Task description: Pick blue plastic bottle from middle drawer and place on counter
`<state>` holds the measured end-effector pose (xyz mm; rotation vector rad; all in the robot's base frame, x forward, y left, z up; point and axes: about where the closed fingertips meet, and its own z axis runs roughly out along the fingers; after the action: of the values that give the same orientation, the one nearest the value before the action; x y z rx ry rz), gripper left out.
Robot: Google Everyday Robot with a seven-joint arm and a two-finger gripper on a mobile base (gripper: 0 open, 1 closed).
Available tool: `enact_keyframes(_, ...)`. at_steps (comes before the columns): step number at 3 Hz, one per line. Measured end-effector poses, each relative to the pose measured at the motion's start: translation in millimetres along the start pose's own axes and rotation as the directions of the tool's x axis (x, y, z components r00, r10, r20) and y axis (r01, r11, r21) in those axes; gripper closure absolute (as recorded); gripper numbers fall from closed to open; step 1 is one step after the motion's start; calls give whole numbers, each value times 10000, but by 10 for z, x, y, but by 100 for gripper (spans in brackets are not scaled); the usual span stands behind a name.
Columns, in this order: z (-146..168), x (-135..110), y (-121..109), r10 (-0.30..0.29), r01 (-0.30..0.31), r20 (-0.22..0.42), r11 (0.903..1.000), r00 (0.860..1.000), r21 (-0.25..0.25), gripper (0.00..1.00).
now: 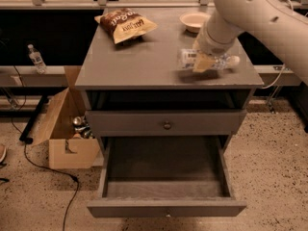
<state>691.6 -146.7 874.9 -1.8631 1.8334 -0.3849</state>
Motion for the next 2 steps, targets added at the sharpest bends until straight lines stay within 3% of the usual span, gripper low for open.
enact_keyframes(1,151,-65,-261,7,-12,-203,9996,9998,-268,73)
enact_keyframes(2,272,-61,-356,183,-203,-402,9985,9990,-504,50)
